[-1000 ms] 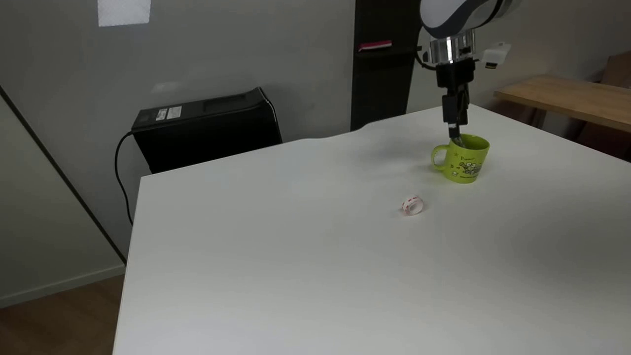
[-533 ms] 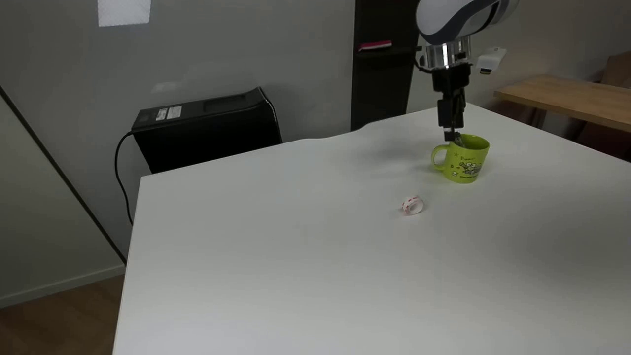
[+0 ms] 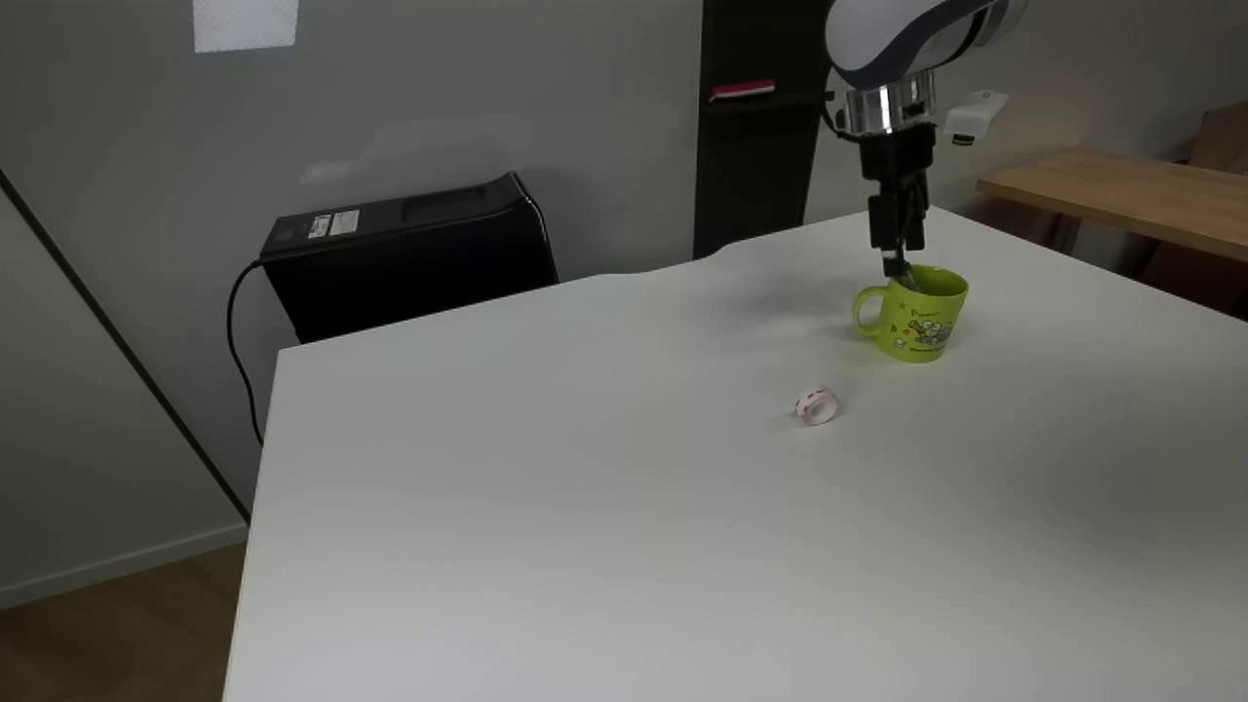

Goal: Take the marker out of the mug and put it on the table

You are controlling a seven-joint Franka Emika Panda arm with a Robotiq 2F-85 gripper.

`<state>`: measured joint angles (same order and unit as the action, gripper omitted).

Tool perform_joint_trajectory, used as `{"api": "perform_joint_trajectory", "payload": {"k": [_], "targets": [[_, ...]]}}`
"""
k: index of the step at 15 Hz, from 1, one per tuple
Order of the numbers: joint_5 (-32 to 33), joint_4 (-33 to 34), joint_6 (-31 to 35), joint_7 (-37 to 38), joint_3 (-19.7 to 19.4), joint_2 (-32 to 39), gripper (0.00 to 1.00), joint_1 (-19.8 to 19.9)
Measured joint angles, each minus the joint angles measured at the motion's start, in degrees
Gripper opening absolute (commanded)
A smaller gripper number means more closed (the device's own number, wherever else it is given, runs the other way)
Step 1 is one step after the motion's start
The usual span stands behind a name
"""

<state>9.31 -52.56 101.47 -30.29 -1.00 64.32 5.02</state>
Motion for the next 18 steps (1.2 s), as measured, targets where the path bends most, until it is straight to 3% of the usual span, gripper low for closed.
{"api": "perform_joint_trajectory", "payload": {"k": [6,7,8,18], "targets": [[0.00,0.46,-1.24,1.16,-0.37,0.03,1.00,0.01],[0.00,0.50,-1.43,1.30,-0.38,0.05,0.75,0.01],[0.00,0.52,-1.61,1.42,-0.39,0.07,0.74,0.01],[1.04,1.09,-3.19,2.97,-0.92,0.81,0.05,-0.09]]}}
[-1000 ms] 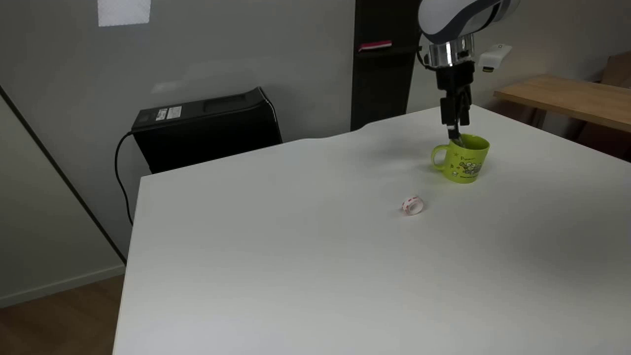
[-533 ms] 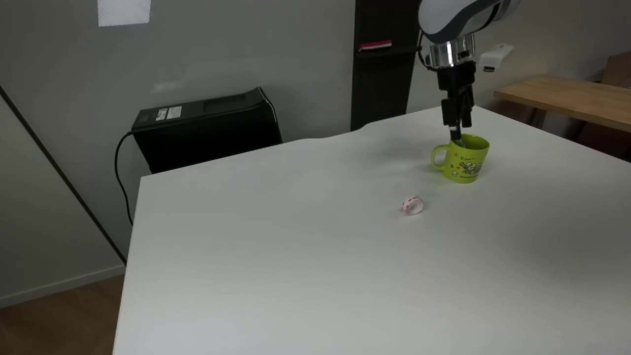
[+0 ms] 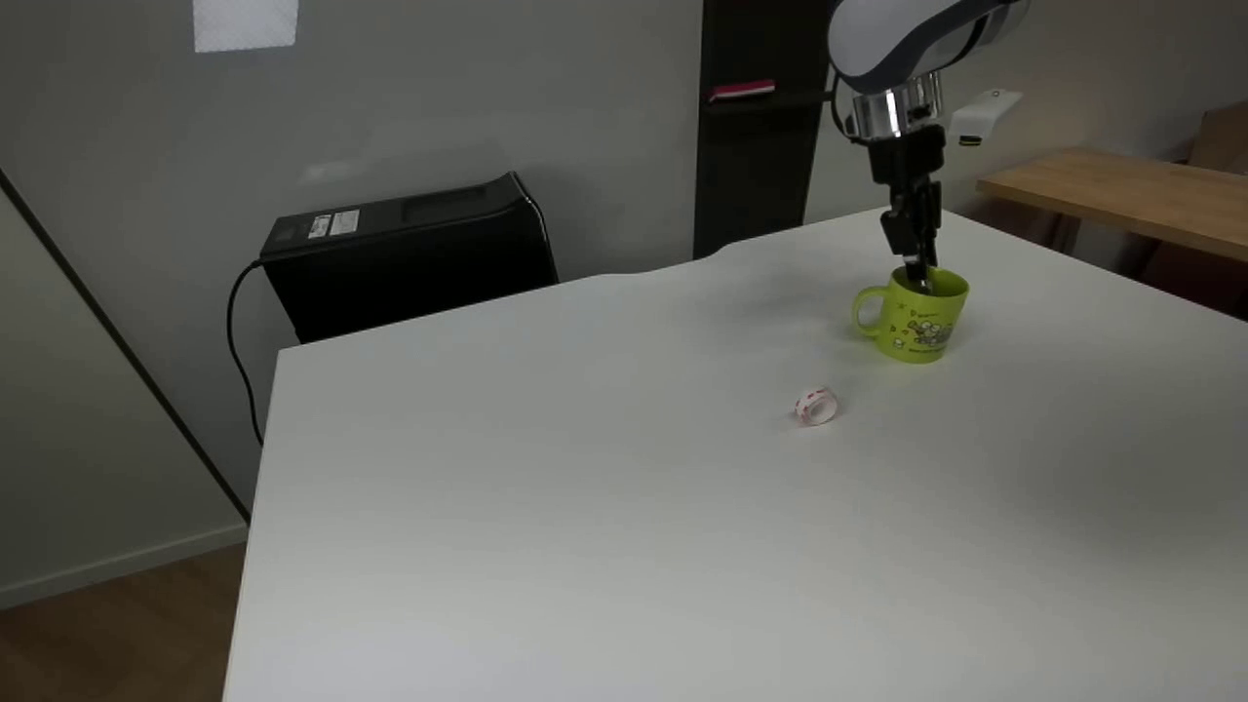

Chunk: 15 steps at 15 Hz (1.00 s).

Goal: Take the marker out of the mug and put it on the table

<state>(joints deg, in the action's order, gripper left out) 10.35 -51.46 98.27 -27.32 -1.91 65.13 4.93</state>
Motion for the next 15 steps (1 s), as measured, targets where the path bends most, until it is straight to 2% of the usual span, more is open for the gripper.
{"api": "perform_joint_trajectory", "payload": {"k": [15], "targets": [[1.93,7.14,-6.82,3.38,-1.53,1.53,0.06,-1.78]]}}
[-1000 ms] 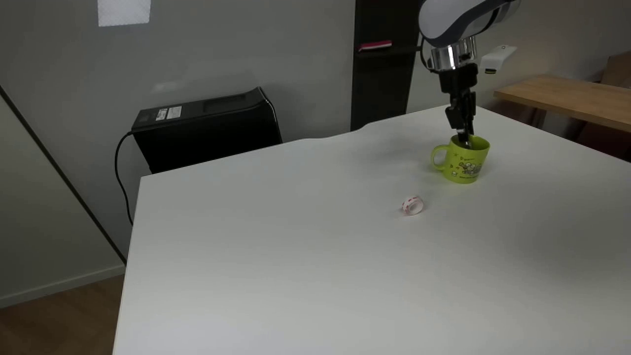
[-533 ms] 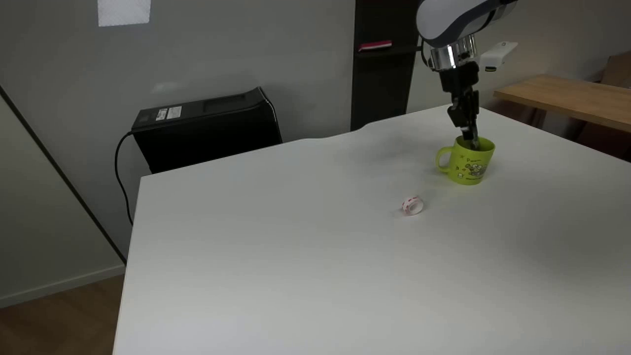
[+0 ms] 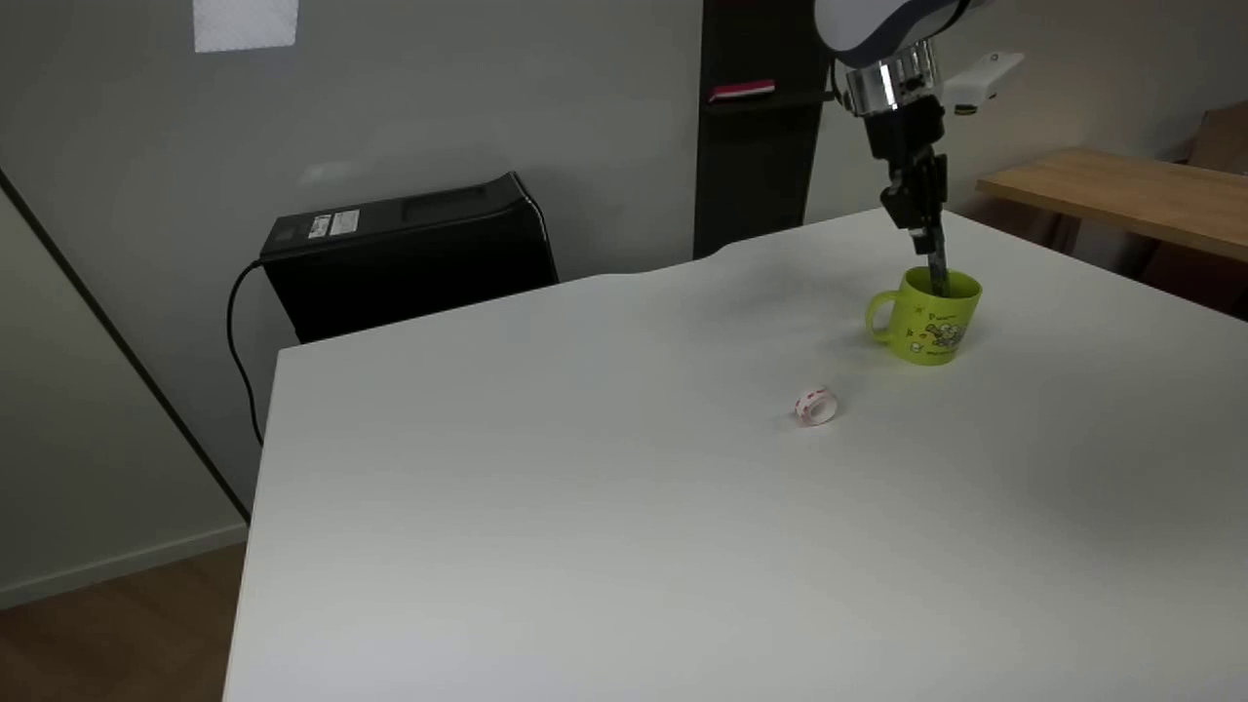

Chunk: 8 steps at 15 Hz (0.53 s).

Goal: Take the marker out of the mug and put it on the table

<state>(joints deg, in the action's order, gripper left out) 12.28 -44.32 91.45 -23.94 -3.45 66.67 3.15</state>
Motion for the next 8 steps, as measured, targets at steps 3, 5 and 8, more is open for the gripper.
{"api": "perform_joint_trajectory", "payload": {"k": [3,5,8], "targets": [[-0.18,2.41,-2.32,0.28,0.01,0.01,0.06,-0.06],[-0.33,4.17,-4.30,0.28,0.02,0.01,0.06,-0.03],[-0.91,6.78,-7.18,0.28,0.04,-0.01,0.06,0.02]]}}
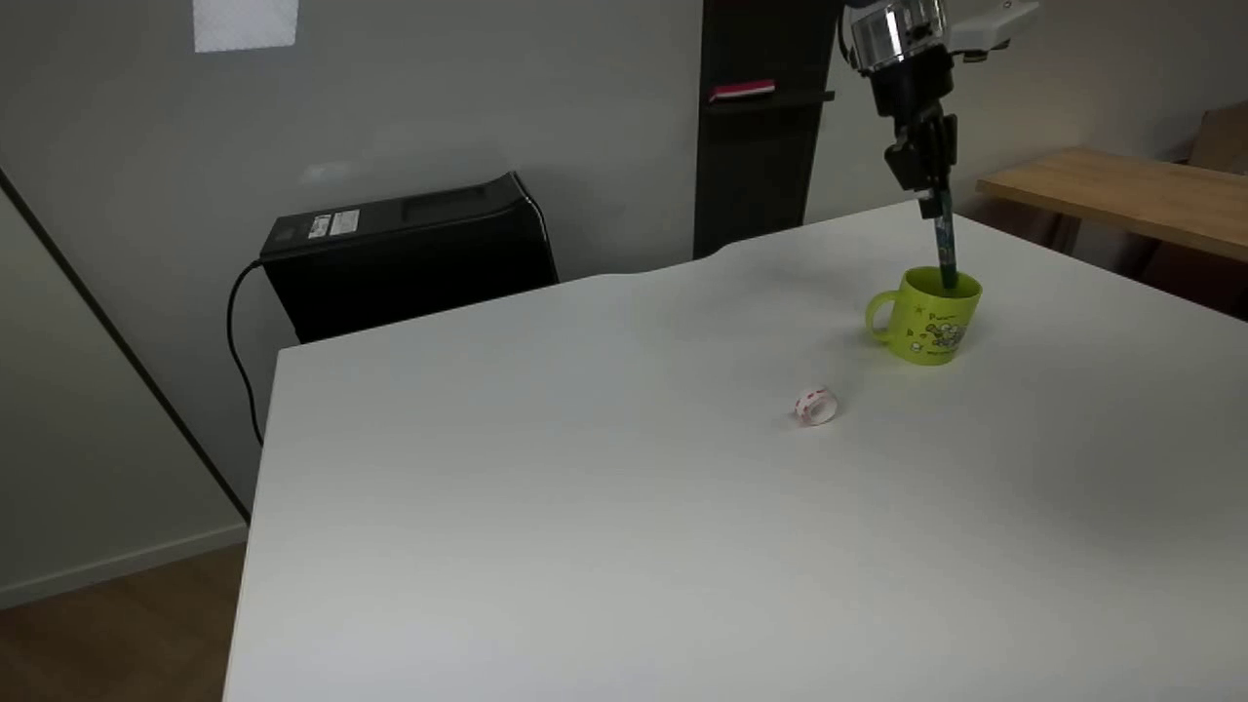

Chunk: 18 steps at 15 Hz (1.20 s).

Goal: Take the marker out of the mug and put it on the table

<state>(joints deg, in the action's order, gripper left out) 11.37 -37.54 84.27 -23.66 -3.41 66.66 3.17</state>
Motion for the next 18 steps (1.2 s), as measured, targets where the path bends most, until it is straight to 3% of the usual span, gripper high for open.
{"api": "perform_joint_trajectory", "payload": {"k": [10,18], "targets": [[-2.43,5.43,-2.74,0.02,0.45,-0.60,0.06,-0.25],[-4.84,5.35,12.55,1.07,2.77,-0.71,0.06,-4.19]]}}
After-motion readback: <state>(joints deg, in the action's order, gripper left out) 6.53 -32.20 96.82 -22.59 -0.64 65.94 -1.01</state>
